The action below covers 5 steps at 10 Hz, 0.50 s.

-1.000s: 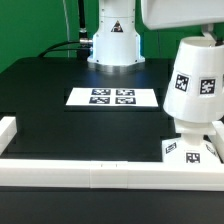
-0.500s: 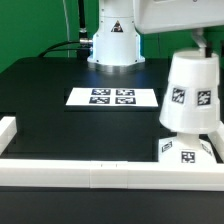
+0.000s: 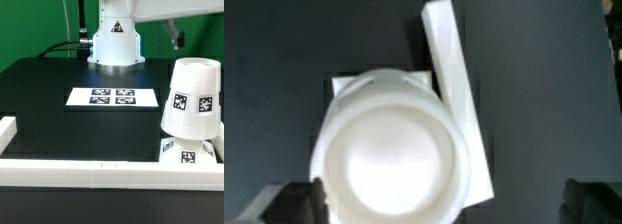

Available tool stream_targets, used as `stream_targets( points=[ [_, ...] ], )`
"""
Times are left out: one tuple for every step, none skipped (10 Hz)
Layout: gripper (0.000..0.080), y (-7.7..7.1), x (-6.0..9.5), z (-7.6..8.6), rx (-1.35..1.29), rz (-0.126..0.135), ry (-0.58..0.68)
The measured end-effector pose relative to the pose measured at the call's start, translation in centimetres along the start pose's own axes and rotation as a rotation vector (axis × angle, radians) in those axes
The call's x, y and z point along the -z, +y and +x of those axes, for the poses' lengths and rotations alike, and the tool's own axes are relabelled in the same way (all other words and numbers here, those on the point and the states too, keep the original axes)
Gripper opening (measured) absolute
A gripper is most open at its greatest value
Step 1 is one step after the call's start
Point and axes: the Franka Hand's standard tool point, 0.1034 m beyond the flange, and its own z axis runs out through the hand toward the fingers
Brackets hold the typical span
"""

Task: Assemble lamp

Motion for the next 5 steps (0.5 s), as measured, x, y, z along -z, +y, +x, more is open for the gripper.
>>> stream_targets(
  points=[
    [0.0690, -0.58, 0.75, -0.29, 0.008, -0.035, -0.037],
    [0.0698, -1.26, 0.84, 0.00, 0.024, -0.053, -0.036],
    [0.0698, -1.06, 0.70, 0.11, 0.025, -0.051, -0.032],
    [0.0698, -0.97, 0.68, 0.14, 0.023, -0.051, -0.032],
    [0.0699, -1.00, 0.65, 0.14, 0.024, -0.051, -0.032]
  ],
)
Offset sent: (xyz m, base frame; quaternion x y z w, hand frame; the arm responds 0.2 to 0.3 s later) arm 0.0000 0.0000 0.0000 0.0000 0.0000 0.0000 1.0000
